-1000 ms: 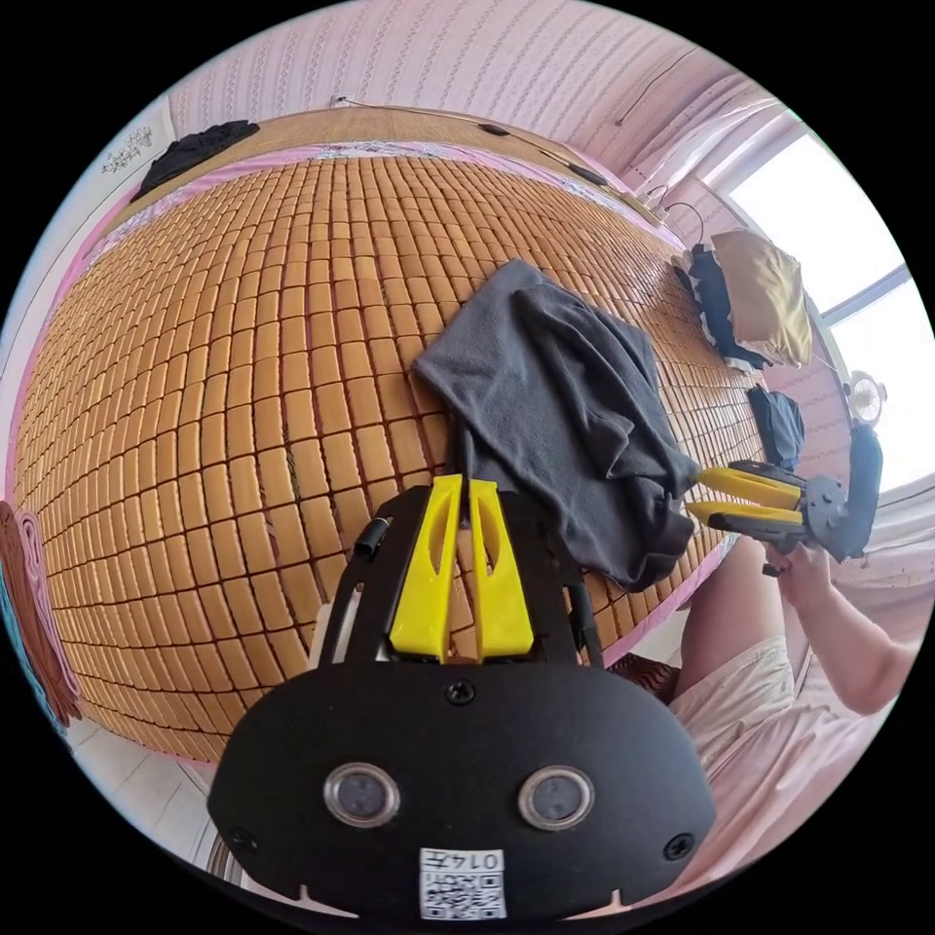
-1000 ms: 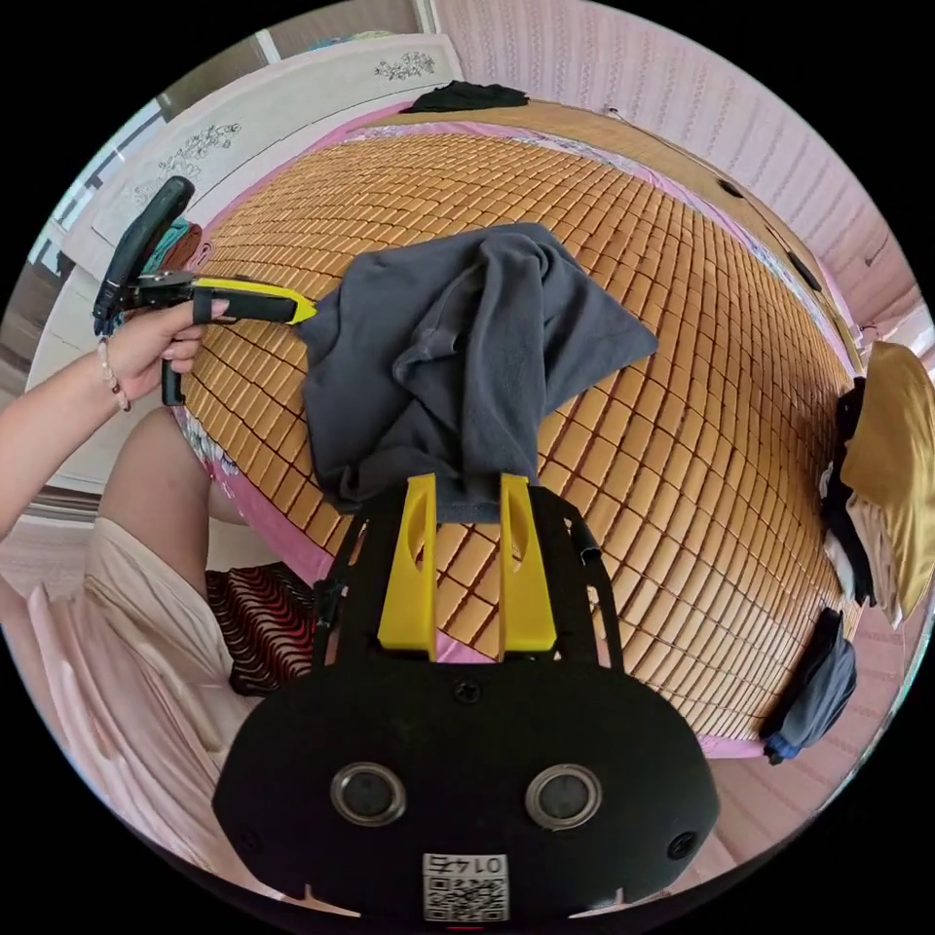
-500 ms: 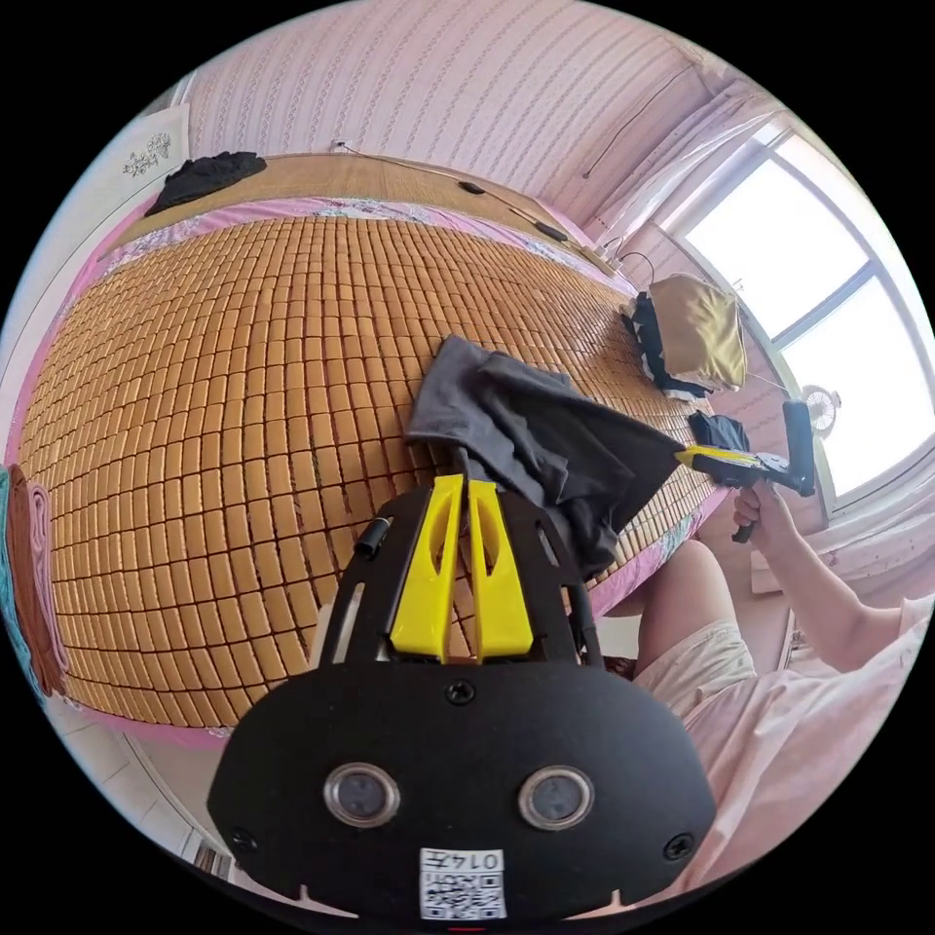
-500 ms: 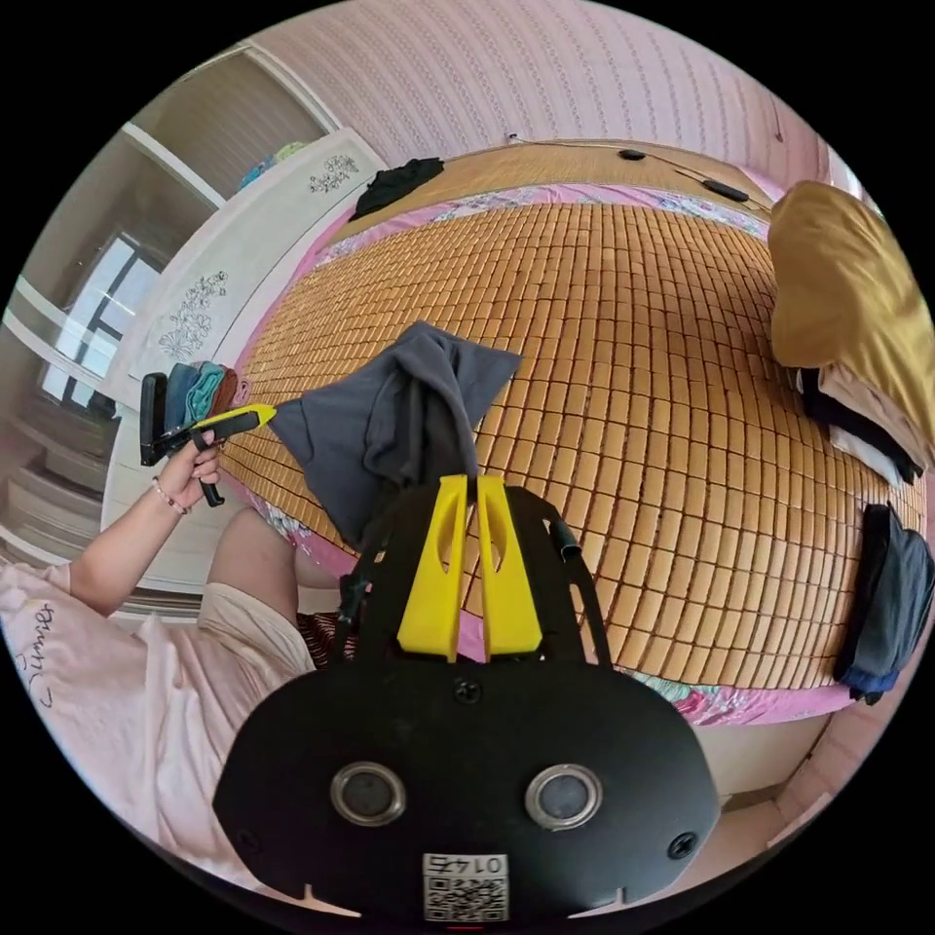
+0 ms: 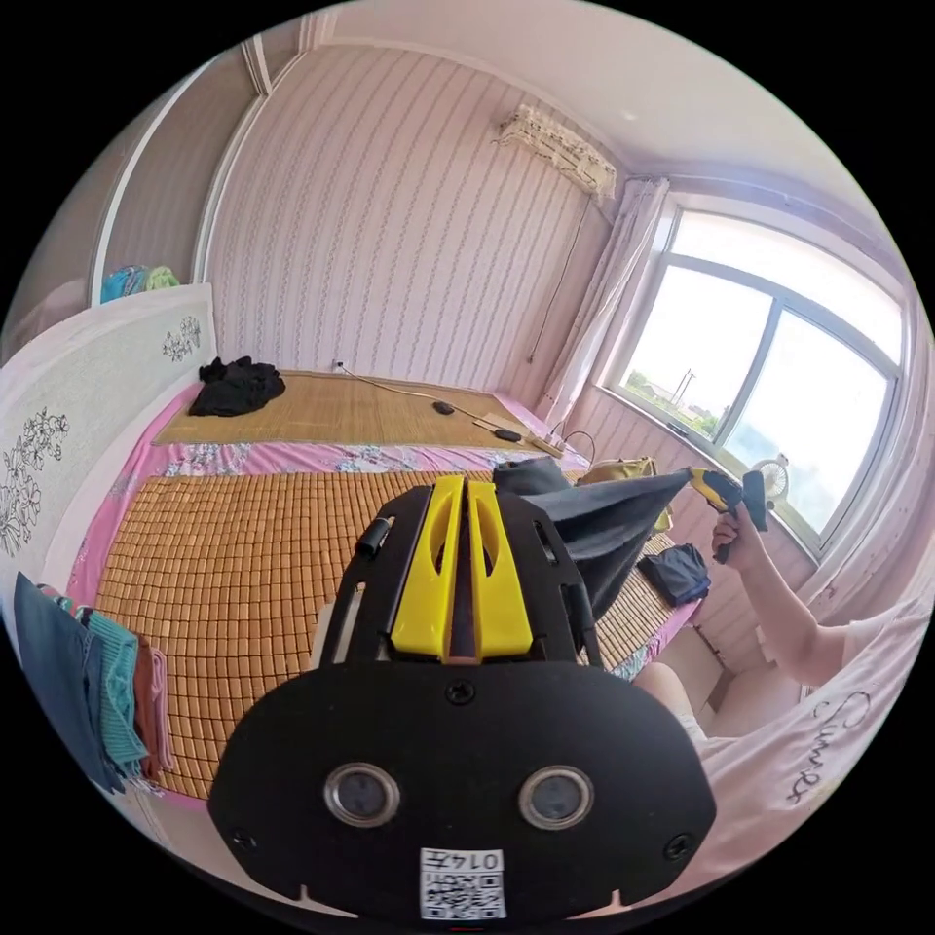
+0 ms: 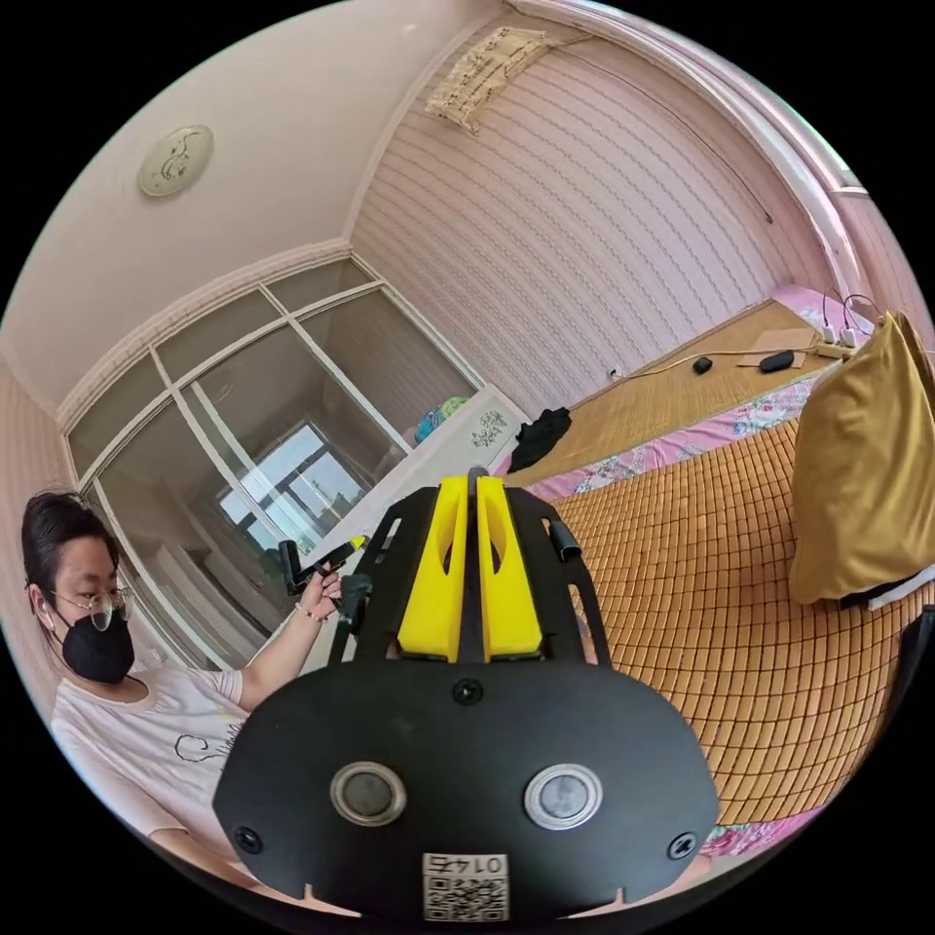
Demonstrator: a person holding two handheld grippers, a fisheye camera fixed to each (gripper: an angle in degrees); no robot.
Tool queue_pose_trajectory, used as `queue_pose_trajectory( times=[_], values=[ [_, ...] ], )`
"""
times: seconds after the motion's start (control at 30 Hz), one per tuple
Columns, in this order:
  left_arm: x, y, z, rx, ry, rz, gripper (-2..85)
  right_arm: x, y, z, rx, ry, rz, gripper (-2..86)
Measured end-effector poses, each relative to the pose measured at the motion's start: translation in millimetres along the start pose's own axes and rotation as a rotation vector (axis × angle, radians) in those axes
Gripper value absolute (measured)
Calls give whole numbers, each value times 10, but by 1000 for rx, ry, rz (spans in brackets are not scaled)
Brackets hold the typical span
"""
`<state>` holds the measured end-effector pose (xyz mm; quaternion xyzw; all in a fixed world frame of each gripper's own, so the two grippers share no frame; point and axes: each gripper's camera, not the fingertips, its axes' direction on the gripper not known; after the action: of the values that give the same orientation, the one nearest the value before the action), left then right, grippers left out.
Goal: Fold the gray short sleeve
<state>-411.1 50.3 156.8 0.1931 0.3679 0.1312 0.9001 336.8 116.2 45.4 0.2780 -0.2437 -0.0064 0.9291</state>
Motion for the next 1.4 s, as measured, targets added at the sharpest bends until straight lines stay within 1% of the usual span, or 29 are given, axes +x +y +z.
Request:
queue_pose_trajectory(
  times=[0.07,0.17,0.3,0.4,0.47,0.5,0.57,0.7,0.8,0.9,0.97,1.0,1.07,1.1,1.13,1.17,1.2,1.27,1.3,1.37,1.4],
  values=[
    [92,-221,-497,84,12,27,-10,-187,-109,-282,93,-79,-46,7],
    [298,-361,-1110,187,-4,91,-10,-450,-168,-588,149,-117,-132,6],
    [564,-315,-1705,256,12,154,-10,-839,-124,-822,117,-83,-243,6],
    [862,-230,-2268,341,-5,246,-10,-1251,-62,-1088,149,-154,-390,6],
    [1088,-222,-2719,424,-92,336,-10,-1589,-57,-1303,185,-133,-511,6],
    [1123,-233,-2817,444,-109,349,-10,-1664,-65,-1344,190,-131,-534,6],
    [1151,-333,-3153,516,-75,353,-10,-1951,-113,-1440,190,-152,-620,6],
    [1121,-572,-3411,582,-26,346,-10,-2297,-262,-1370,176,-121,-703,6],
    [895,-860,-3252,580,-21,294,-10,-2241,-540,-1043,103,-98,-663,6],
    [416,-1172,-2597,462,6,175,-10,-1750,-827,-366,-63,-9,-515,6],
    [-55,-1315,-1739,295,-26,64,-10,-1118,-857,293,-162,146,-342,6],
    [-174,-1321,-1496,253,-36,36,-10,-957,-829,450,-176,179,-299,6],
    [-613,-1290,-529,103,-54,-90,-10,-418,-706,1056,-261,343,-170,6],
    [-694,-1287,-304,68,-66,-111,-10,-319,-694,1187,-279,369,-148,6],
    [-813,-1310,89,-3,-112,-146,-10,-163,-729,1399,-297,379,-101,6],
    [-864,-1394,379,-51,-160,-156,-10,-84,-855,1529,-282,332,-55,6],
    [-864,-1460,466,-54,-174,-153,-10,-78,-945,1564,-258,302,-37,6],
    [-725,-1818,497,36,-187,-89,-10,-230,-1349,1587,-115,195,-43,7],
    [-671,-1903,460,68,-193,-64,-10,-295,-1439,1584,-86,173,-65,7],
    [-503,-2095,346,173,-207,35,-10,-545,-1671,1575,-12,138,-191,7],
    [-487,-2109,353,178,-207,55,-10,-586,-1692,1582,-9,142,-221,7]
  ],
)
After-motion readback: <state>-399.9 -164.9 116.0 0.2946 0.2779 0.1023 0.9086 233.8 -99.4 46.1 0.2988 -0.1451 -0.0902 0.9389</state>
